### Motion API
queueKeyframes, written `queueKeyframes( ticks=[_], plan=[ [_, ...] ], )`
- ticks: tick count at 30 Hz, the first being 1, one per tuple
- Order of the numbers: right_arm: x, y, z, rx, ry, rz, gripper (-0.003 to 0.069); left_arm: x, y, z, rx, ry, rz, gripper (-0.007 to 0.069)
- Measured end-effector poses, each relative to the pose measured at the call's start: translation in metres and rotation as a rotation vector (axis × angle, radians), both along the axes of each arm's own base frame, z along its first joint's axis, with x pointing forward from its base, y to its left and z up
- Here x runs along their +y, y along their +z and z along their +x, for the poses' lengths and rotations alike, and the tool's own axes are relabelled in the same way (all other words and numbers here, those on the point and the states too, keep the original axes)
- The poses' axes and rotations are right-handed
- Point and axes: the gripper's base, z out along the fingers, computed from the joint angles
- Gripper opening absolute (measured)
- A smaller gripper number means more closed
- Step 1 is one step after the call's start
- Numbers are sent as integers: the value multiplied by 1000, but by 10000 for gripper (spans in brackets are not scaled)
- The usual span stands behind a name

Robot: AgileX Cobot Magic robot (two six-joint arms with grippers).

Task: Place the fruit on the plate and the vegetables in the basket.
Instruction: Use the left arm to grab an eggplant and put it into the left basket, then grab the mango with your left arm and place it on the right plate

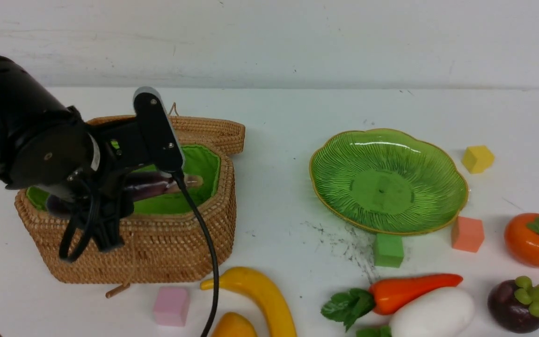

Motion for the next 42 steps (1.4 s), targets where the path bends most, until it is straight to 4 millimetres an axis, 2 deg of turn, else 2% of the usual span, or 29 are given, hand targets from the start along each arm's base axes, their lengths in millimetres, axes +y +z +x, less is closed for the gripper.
queueKeyframes(
  ticks=[5, 12, 18, 19, 21, 23, 25, 29, 32, 36, 39, 42],
  plan=[
    [0, 0, 0, 0, 0, 0, 242, -2, 1, 8, -74, -57, 46, 386],
    [0, 0, 0, 0, 0, 0, 242, -9, -21, 30, -102, -63, 88, 386],
    [0, 0, 0, 0, 0, 0, 242, -10, -24, 35, -134, -34, 64, 402],
    [0, 0, 0, 0, 0, 0, 242, -10, -23, 35, -137, -23, 58, 462],
    [0, 0, 0, 0, 0, 0, 242, -10, -23, 34, -135, -14, 57, 524],
    [0, 0, 0, 0, 0, 0, 242, -7, -23, 32, -119, 13, 65, 635],
    [0, 0, 0, 0, 0, 0, 242, -4, -20, 29, -108, 36, 68, 658],
    [0, 0, 0, 0, 0, 0, 242, 3, -4, 14, -93, 112, 21, 668],
    [0, 0, 0, 0, 0, 0, 242, 1, 11, -17, 1, 217, -108, 651],
    [0, 0, 0, 0, 0, 0, 242, -27, 16, -73, 330, 261, -316, 617],
    [0, 0, 0, 0, 0, 0, 242, -53, 13, -100, 510, 221, -407, 606],
    [0, 0, 0, 0, 0, 0, 242, -76, 10, -116, 545, 185, -494, 600]
  ],
)
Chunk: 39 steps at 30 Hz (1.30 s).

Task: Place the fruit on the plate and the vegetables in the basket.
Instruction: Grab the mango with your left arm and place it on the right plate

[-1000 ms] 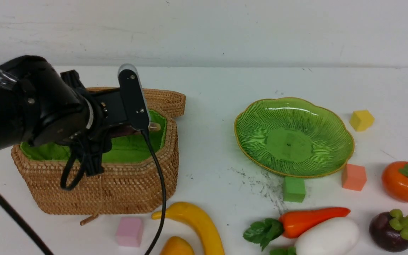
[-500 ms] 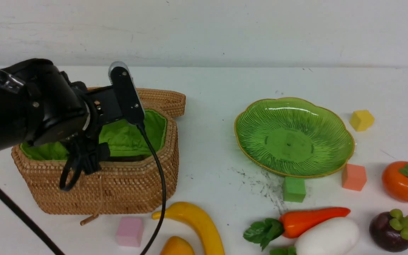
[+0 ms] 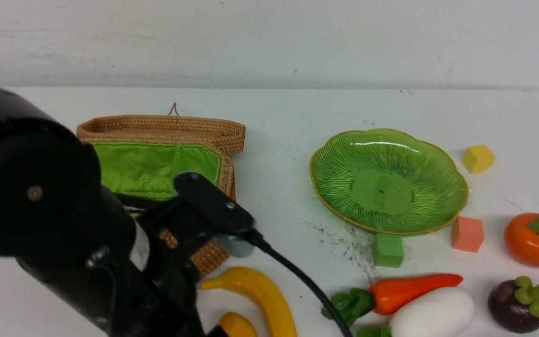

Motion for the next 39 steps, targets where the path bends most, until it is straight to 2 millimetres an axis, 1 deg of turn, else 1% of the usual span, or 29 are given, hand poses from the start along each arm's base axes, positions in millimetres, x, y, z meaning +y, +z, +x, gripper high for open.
queueKeyframes(
  ticks=[3, 7, 11, 16, 21, 24, 27, 30, 33, 34, 35, 37, 39],
  plan=[
    [0, 0, 0, 0, 0, 0, 242, -11, 2, -1, -44, 44, -67, 596],
    [0, 0, 0, 0, 0, 0, 242, -16, 5, 2, -45, 195, -158, 594],
    [0, 0, 0, 0, 0, 0, 242, -14, 5, 3, -7, 330, -161, 594],
    [0, 0, 0, 0, 0, 0, 242, -10, 3, 4, -1, 388, -135, 594],
    [0, 0, 0, 0, 0, 0, 242, -10, 3, 4, 25, 451, -151, 594],
    [0, 0, 0, 0, 0, 0, 242, -8, 3, 5, 33, 549, -159, 594],
    [0, 0, 0, 0, 0, 0, 242, -4, 0, 9, 14, 618, -121, 593],
    [0, 0, 0, 0, 0, 0, 242, -4, -9, 13, 14, 628, -35, 593],
    [0, 0, 0, 0, 0, 0, 242, -9, -23, 18, 31, 606, 36, 593],
    [0, 0, 0, 0, 0, 0, 242, -9, -24, 18, 32, 606, 39, 593],
    [0, 0, 0, 0, 0, 0, 242, -14, -31, 21, 39, 601, 54, 593],
    [0, 0, 0, 0, 0, 0, 242, -18, -37, 24, 45, 595, 56, 593],
    [0, 0, 0, 0, 0, 0, 242, -25, -47, 29, 49, 539, 66, 593]
  ],
)
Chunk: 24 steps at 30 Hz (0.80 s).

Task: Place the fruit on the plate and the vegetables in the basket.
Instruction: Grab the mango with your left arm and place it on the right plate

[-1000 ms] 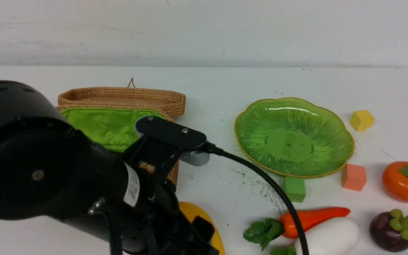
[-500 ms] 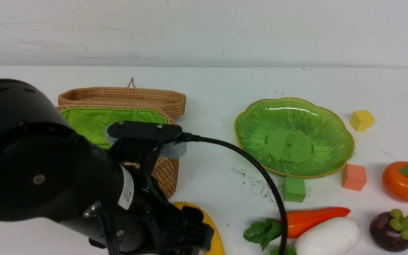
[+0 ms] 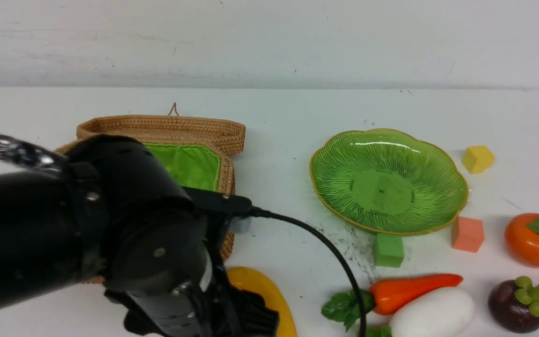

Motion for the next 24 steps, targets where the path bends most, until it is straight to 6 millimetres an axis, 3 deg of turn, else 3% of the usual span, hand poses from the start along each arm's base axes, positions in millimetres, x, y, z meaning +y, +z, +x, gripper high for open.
queueKeyframes(
  ticks=[7, 16, 24],
  plan=[
    [0, 0, 0, 0, 0, 0, 242, -11, -25, 7, 33, -165, 74, 593],
    [0, 0, 0, 0, 0, 0, 242, -25, -60, 16, 86, -249, 116, 593],
    [0, 0, 0, 0, 0, 0, 242, -28, -65, 18, 88, -249, 104, 593]
  ],
)
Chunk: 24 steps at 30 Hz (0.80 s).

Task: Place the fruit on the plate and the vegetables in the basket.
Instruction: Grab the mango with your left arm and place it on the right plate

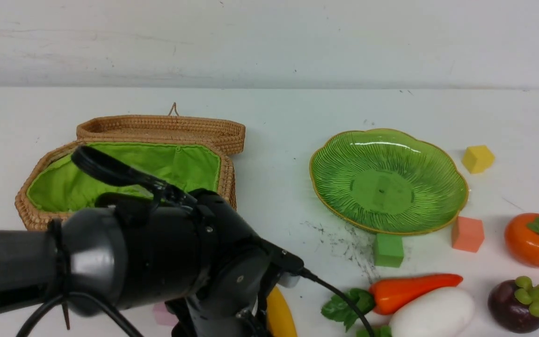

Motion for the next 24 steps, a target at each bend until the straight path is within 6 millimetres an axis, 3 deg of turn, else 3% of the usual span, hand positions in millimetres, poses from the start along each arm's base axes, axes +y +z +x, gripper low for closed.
queueKeyframes(
  ticks=[16, 24],
  plan=[
    [0, 0, 0, 0, 0, 0, 242, -4, -13, 1, 48, 14, 23, 572],
    [0, 0, 0, 0, 0, 0, 242, 4, 1, -5, 54, 13, 43, 570]
  ],
)
